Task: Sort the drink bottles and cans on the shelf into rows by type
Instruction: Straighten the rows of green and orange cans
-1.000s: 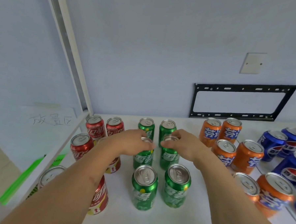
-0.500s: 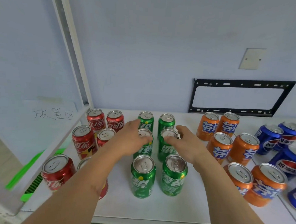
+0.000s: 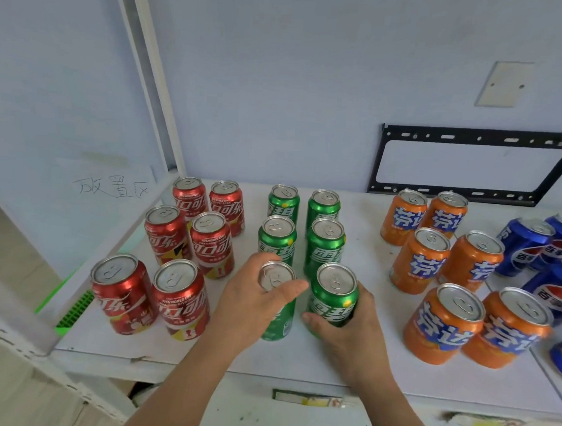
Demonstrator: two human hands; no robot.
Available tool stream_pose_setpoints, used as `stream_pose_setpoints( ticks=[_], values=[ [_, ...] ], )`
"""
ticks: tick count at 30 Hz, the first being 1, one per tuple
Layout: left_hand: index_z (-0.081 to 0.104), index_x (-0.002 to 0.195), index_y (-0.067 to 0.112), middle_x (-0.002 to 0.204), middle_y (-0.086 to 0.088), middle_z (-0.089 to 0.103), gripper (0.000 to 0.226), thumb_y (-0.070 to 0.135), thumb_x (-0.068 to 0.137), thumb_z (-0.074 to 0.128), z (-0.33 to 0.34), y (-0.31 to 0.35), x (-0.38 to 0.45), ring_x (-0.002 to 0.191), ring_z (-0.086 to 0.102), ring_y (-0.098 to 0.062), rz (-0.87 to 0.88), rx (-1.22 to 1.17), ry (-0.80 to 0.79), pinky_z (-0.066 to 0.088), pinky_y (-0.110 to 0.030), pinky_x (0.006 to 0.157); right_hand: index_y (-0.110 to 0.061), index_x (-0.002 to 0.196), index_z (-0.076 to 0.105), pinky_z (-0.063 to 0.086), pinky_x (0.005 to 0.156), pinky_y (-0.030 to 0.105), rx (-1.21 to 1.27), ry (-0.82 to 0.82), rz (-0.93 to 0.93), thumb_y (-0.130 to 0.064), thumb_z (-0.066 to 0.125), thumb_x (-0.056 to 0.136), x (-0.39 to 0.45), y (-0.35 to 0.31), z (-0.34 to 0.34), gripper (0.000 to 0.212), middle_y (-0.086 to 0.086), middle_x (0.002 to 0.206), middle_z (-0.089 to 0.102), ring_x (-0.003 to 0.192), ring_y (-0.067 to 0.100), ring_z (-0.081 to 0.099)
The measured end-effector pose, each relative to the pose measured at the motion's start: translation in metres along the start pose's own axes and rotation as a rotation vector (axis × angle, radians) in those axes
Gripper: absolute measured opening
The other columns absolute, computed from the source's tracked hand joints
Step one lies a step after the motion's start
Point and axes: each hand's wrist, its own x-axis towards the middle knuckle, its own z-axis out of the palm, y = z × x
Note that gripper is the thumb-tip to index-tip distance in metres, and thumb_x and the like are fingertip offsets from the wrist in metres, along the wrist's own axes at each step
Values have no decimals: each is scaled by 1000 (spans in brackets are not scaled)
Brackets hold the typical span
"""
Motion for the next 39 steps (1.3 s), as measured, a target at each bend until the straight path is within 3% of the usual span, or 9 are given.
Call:
stream_pose_setpoints(
  ticks=[6, 13, 18, 22, 26, 30, 34, 36, 39],
  values=[
    [52, 103, 46, 97, 21, 61, 59, 80, 56, 64, -6, 0, -3, 87, 52, 22, 19, 20, -28, 43, -18, 71, -47, 120, 39, 39, 73, -1, -29, -24, -33, -45, 84, 62, -7, 7, 0, 74, -26, 109, 59, 98, -17, 54],
    [50, 93, 51, 95, 22, 60, 39, 76, 65, 62, -13, -2, -5, 83, 55, 16, 44, 49, -69, 39, -19, 67, -41, 119, 41, 37, 66, -3, -87, -56, 4, -44, 81, 67, -15, 4, -2, 66, -29, 99, 57, 90, -23, 51],
    [52, 100, 43, 95, 18, 60, 45, 74, 69, 62, -11, -4, -6, 80, 59, 7, 74, 5, -73, 39, -20, 63, -37, 122, 41, 39, 74, 10, -92, -80, 65, -43, 82, 69, -18, -1, -3, 67, -24, 102, 58, 92, -6, 56],
    [51, 111, 37, 107, 14, 58, 46, 65, 79, 66, -15, 2, -6, 94, 58, -5, 73, 31, -96, 42, -26, 70, -26, 136, 40, 43, 95, 29, -112, -178, 173, -38, 87, 66, -20, -11, -11, 85, -6, 123, 61, 109, 14, 57],
    [50, 137, 21, 135, -1, 56, 64, 60, 86, 61, -18, 22, -2, 120, 55, -21, 151, 167, -23, 43, -34, 94, -21, 145, 34, 39, 94, 28, -224, -205, 109, -42, 84, 70, -18, -42, -34, 93, 0, 141, 51, 116, 13, 50],
    [57, 130, 20, 131, -3, 59, 49, 51, 92, 57, -6, 59, 6, 117, 57, -21, 308, 368, -2, 43, -33, 89, -18, 149, 33, 38, 103, 31, -377, -209, 32, -47, 77, 77, -2, -74, -67, 89, 3, 150, 43, 133, 19, 43],
    [60, 125, 22, 131, -1, 57, 41, 48, 93, 56, 25, 92, 23, 115, 55, -21, 403, 488, -1, 39, -30, 83, -18, 141, 46, 43, 100, 33, -465, -223, -30, -47, 70, 83, 24, -92, -110, 68, 4, 134, 54, 124, 21, 51],
    [59, 127, 22, 134, 0, 55, 42, 48, 94, 55, 44, 107, 37, 118, 54, -21, 428, 514, 2, 41, -32, 88, -20, 131, 54, 46, 87, 32, -535, -202, -76, -48, 67, 85, 44, -93, -135, 56, 0, 115, 58, 106, 18, 55],
    [58, 130, 21, 136, -1, 54, 45, 49, 95, 54, 78, 126, 63, 118, 54, -22, 437, 523, -19, 44, -37, 97, -24, 122, 59, 38, 74, 27, -642, -130, -136, -47, 63, 86, 83, -82, -178, 43, 0, 113, 61, 94, 14, 52]
  ],
)
